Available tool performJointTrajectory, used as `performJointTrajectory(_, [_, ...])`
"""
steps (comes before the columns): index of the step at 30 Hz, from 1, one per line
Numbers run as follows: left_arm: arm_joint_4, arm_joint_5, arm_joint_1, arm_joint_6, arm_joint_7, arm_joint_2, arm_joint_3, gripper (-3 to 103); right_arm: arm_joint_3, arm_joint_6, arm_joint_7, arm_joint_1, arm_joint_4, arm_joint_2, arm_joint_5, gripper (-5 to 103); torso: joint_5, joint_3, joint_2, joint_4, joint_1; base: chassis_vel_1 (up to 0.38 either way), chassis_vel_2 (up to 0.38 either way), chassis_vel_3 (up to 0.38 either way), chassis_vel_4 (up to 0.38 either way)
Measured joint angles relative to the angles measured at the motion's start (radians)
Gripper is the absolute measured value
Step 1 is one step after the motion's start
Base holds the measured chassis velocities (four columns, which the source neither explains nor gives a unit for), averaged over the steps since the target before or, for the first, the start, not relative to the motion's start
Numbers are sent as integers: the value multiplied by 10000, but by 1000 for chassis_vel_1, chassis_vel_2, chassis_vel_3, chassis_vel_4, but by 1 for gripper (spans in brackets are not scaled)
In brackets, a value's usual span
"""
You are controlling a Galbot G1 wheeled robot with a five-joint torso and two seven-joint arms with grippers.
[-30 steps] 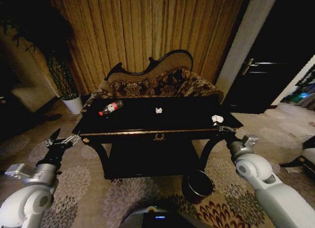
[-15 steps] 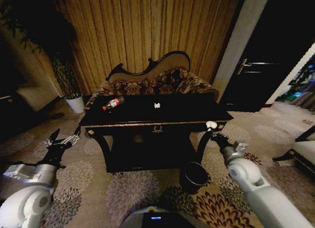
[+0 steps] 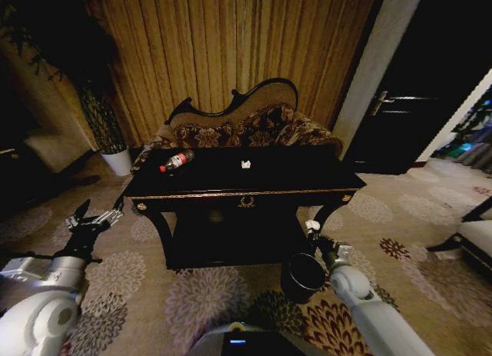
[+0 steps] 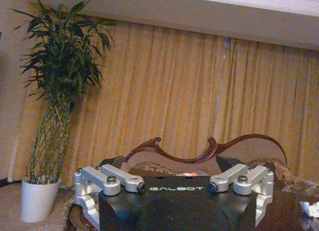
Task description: Move to the front of the table and place the trash on the table into the trash bin.
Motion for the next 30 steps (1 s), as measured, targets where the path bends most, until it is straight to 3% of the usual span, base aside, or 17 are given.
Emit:
performJointTrajectory(8, [-73,-23,141,-73,22,-68,-200,100,-23,250,-263,602,-2242,533,-746,0,1,0,1,1,0,0,0,0,0])
performJointTrajectory(13, [-21,-46,185,-188,77,-153,-308,100,50,851,-437,882,-3658,962,-1737,0,0,0,0,-1,0,0,0,0,0])
performJointTrajectory(30, [-1,-141,368,-380,213,-251,-599,100,240,1900,-414,2525,-6968,2283,-2864,0,1,0,1,1,-1,0,0,0,0])
